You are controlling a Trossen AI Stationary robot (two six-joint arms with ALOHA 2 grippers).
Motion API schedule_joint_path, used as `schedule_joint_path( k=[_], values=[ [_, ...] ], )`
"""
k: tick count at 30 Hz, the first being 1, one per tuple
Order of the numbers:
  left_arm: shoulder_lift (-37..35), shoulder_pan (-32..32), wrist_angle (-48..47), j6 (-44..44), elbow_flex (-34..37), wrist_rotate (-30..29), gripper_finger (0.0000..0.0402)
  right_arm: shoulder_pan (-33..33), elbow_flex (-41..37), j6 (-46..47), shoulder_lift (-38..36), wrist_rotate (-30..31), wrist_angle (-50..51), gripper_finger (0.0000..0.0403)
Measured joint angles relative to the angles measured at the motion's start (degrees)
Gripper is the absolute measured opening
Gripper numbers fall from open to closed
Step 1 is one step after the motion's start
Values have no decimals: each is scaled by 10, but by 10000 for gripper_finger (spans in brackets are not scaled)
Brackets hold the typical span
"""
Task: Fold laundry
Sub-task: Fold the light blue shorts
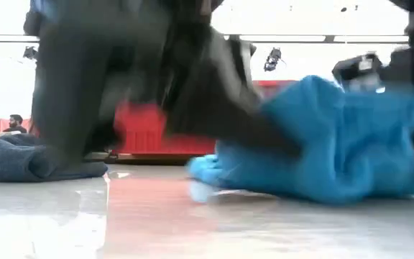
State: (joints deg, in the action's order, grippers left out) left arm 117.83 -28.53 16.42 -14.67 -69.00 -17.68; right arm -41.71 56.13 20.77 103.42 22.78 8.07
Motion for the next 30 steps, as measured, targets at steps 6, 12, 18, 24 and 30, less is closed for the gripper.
schedule_joint_path(
  k=[6,12,18,24,30],
  values=[
    [-121,10,-85,106,-42,24,34,35,94,143,-132,-50,182,31],
    [-216,46,-140,112,-88,151,38,75,129,166,-268,-87,195,31],
    [-236,105,-166,106,-89,190,37,127,127,158,-328,-80,259,31],
    [-226,190,-211,44,-87,194,37,187,125,90,-317,62,343,31],
    [-243,248,-219,56,-88,214,41,207,116,25,-310,136,343,31]
  ],
)
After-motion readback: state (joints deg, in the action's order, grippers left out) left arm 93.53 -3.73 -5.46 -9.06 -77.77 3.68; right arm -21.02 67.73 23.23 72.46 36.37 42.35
